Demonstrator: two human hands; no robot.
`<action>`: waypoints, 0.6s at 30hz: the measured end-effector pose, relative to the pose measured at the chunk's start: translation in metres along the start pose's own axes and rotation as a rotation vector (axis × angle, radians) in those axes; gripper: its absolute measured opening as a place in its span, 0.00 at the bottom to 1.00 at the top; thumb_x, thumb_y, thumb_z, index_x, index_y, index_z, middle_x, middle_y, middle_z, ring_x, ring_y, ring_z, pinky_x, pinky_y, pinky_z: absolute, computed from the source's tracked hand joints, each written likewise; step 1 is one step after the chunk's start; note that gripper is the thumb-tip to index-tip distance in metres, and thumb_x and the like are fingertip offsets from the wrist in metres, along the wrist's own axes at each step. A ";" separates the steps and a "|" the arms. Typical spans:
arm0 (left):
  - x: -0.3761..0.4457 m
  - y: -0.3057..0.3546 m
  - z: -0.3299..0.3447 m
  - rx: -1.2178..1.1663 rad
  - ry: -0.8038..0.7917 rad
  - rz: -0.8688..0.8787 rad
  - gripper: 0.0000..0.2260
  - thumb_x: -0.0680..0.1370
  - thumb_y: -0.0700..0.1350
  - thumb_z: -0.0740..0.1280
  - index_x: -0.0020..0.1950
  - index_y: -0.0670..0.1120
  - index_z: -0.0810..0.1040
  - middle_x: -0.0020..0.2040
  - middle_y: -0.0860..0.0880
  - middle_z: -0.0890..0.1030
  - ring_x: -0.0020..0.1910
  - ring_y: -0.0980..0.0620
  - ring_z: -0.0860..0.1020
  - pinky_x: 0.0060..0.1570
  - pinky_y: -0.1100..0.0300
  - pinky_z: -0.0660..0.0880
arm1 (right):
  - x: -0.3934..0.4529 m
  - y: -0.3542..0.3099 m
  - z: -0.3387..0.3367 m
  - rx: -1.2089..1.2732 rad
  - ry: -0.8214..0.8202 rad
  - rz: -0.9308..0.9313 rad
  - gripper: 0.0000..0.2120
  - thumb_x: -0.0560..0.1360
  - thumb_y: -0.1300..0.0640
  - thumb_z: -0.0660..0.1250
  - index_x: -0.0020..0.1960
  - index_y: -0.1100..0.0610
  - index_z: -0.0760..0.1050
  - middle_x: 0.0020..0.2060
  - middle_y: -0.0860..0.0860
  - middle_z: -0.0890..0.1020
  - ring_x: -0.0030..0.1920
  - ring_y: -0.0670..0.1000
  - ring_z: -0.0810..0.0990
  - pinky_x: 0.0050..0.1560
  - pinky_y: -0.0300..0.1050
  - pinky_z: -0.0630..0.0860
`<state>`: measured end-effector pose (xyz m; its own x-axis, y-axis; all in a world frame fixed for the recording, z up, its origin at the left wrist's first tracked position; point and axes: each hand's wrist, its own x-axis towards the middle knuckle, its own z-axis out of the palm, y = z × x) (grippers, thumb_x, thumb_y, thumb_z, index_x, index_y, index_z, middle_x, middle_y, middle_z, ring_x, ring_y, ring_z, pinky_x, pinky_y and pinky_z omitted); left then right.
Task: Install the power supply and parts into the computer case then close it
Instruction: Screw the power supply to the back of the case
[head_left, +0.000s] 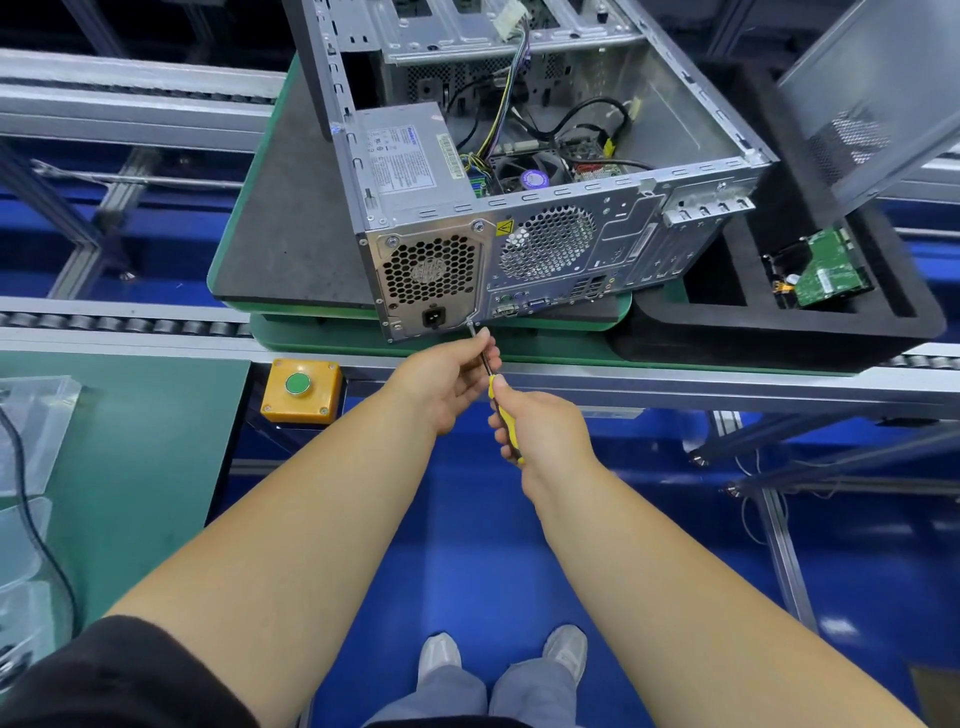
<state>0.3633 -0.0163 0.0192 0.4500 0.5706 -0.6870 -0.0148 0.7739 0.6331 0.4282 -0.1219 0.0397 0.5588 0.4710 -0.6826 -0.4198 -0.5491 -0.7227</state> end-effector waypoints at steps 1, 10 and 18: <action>-0.001 -0.001 -0.002 -0.021 -0.024 0.010 0.06 0.78 0.46 0.69 0.47 0.45 0.82 0.39 0.51 0.85 0.38 0.58 0.83 0.34 0.66 0.78 | 0.000 -0.001 0.001 -0.006 0.005 0.013 0.15 0.76 0.46 0.70 0.40 0.58 0.80 0.26 0.48 0.79 0.24 0.44 0.72 0.23 0.35 0.70; 0.000 -0.003 -0.001 -0.028 0.028 0.040 0.03 0.77 0.42 0.69 0.45 0.43 0.81 0.33 0.51 0.83 0.29 0.59 0.79 0.26 0.67 0.74 | 0.000 -0.003 0.000 0.400 -0.321 0.367 0.23 0.79 0.39 0.62 0.46 0.59 0.80 0.27 0.51 0.75 0.23 0.46 0.69 0.22 0.36 0.68; 0.004 -0.001 0.003 0.001 0.077 0.008 0.08 0.76 0.44 0.72 0.37 0.44 0.80 0.29 0.51 0.80 0.23 0.60 0.75 0.24 0.68 0.71 | -0.001 -0.008 0.002 0.013 -0.068 0.088 0.19 0.78 0.44 0.67 0.39 0.59 0.80 0.23 0.48 0.78 0.25 0.46 0.73 0.25 0.37 0.72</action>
<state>0.3679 -0.0157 0.0165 0.3798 0.5961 -0.7074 -0.0175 0.7692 0.6388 0.4297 -0.1170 0.0458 0.4696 0.4676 -0.7489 -0.4742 -0.5819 -0.6607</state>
